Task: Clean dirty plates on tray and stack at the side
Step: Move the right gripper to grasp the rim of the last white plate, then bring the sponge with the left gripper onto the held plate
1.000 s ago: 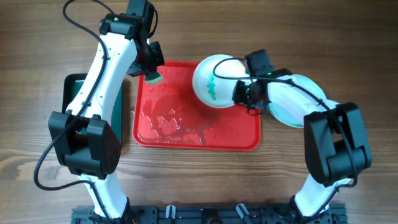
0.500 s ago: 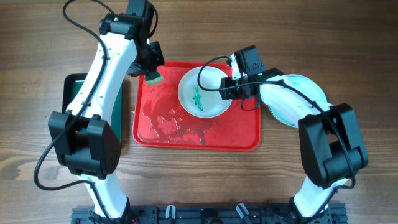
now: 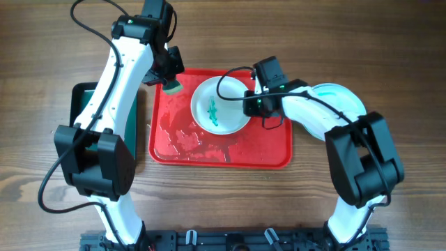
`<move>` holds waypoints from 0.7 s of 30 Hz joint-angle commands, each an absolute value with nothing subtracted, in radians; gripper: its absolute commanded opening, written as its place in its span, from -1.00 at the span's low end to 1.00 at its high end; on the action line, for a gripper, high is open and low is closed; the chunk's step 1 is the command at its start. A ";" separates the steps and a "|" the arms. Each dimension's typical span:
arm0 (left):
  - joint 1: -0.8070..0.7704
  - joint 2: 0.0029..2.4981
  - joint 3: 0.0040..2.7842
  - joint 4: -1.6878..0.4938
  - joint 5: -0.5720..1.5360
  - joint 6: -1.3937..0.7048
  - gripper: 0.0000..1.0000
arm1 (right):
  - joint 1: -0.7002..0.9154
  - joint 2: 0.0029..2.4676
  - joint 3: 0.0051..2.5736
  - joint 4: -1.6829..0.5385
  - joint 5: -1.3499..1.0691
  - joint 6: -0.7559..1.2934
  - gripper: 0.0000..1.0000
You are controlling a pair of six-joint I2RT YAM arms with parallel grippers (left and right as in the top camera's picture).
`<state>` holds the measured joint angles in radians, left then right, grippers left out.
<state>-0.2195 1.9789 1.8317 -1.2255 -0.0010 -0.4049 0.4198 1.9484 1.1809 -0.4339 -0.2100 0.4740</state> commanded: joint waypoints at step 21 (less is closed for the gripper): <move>-0.399 1.983 1.214 -0.534 0.074 -0.319 -0.92 | 0.426 2.012 1.185 -0.400 -0.291 0.553 -0.91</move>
